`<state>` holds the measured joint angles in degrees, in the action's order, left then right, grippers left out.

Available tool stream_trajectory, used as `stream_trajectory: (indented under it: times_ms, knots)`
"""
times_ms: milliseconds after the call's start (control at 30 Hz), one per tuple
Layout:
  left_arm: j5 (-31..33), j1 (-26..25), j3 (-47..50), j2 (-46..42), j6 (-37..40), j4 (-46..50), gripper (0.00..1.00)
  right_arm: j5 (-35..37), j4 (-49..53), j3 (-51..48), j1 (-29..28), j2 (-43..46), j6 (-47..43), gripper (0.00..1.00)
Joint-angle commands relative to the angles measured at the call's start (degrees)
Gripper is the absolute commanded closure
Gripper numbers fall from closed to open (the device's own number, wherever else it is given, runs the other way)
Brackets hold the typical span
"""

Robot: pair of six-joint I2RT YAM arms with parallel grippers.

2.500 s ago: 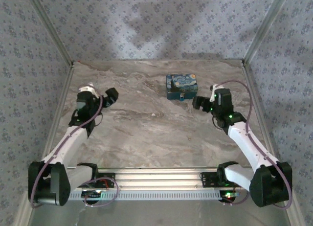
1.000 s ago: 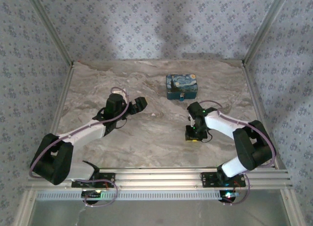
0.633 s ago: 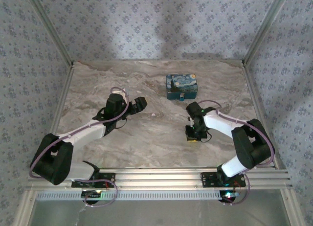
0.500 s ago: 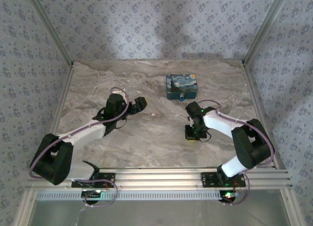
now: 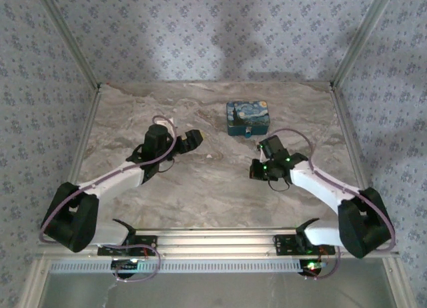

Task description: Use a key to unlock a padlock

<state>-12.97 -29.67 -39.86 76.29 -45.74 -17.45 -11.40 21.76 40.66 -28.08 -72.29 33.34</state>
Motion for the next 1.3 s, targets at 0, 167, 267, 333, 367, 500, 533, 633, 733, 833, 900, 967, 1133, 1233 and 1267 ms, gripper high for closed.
stream_trajectory:
  times_ms: [0, 167, 267, 333, 367, 500, 533, 633, 733, 833, 900, 967, 1133, 1233, 1267]
  knots:
    - [-3.87, -2.04, -3.59, -1.79, -0.34, -3.47, 0.08, 0.23, -13.39, -2.17, -0.4, 4.09, 8.41, 1.0]
    - [-4.82, -6.1, -7.45, -0.29, 0.85, -3.38, 0.15, 0.85, -27.65, -3.33, -0.87, 6.1, 15.14, 1.0]
    - [-5.55, -8.04, -9.51, 1.47, 0.86, -3.98, 0.24, 1.09, -29.05, -1.47, -1.96, 6.11, 15.07, 1.0]
    - [-5.74, -9.16, -10.59, 2.77, 0.87, -4.33, 0.28, 1.37, -29.3, -0.69, -2.81, 6.2, 14.91, 1.0]
    - [-5.83, -9.63, -10.96, 3.46, 0.76, -4.64, 0.3, 1.46, -29.4, -0.33, -3.24, 6.2, 15.02, 1.0]
    - [-6.57, -11.1, -12.22, 5.81, 0.34, -5.7, 0.38, 1.98, -29.8, 0.31, -4.67, 6.11, 15.25, 1.0]
    - [-6.88, -11.33, -12.48, 6.24, 0.24, -5.88, 0.4, 2.08, -29.98, 0.32, -4.86, 6.11, 15.41, 1.0]
    - [-7.57, -11.98, -13.05, 7.35, 0.09, -5.93, 0.48, 2.13, -30.46, 0.38, -5.38, 6.2, 15.62, 1.0]
    - [-7.68, -12.76, -13.05, 8.14, -0.16, -6.26, 0.52, 2.21, -30.22, 0.77, -5.65, 6.2, 15.75, 1.0]
    - [-7.68, -13.24, -12.97, 8.96, -0.63, -6.85, 0.53, 2.26, -29.94, 1.1, -6.0, 6.03, 15.73, 1.0]
    - [-7.4, -13.23, -12.87, 9.34, -1.01, -7.3, 0.54, 2.16, -30.09, 1.22, -6.28, 6.02, 15.78, 1.0]
    - [-7.0, -13.29, -12.79, 9.4, -1.26, -7.45, 0.55, 2.09, -29.86, 1.39, -6.53, 5.93, 15.76, 1.0]
    - [-6.14, -13.28, -13.0, 9.64, -1.22, -7.64, 0.6, 1.81, -29.06, 1.61, -7.24, 5.83, 15.61, 1.0]
    - [-5.6, -13.25, -13.05, 9.67, -1.38, -7.68, 0.63, 1.91, -28.77, 1.7, -7.56, 5.76, 15.74, 1.0]
    - [-5.49, -13.23, -13.05, 9.67, -1.45, -7.68, 0.63, 1.91, -28.63, 1.64, -7.78, 5.67, 15.78, 1.0]
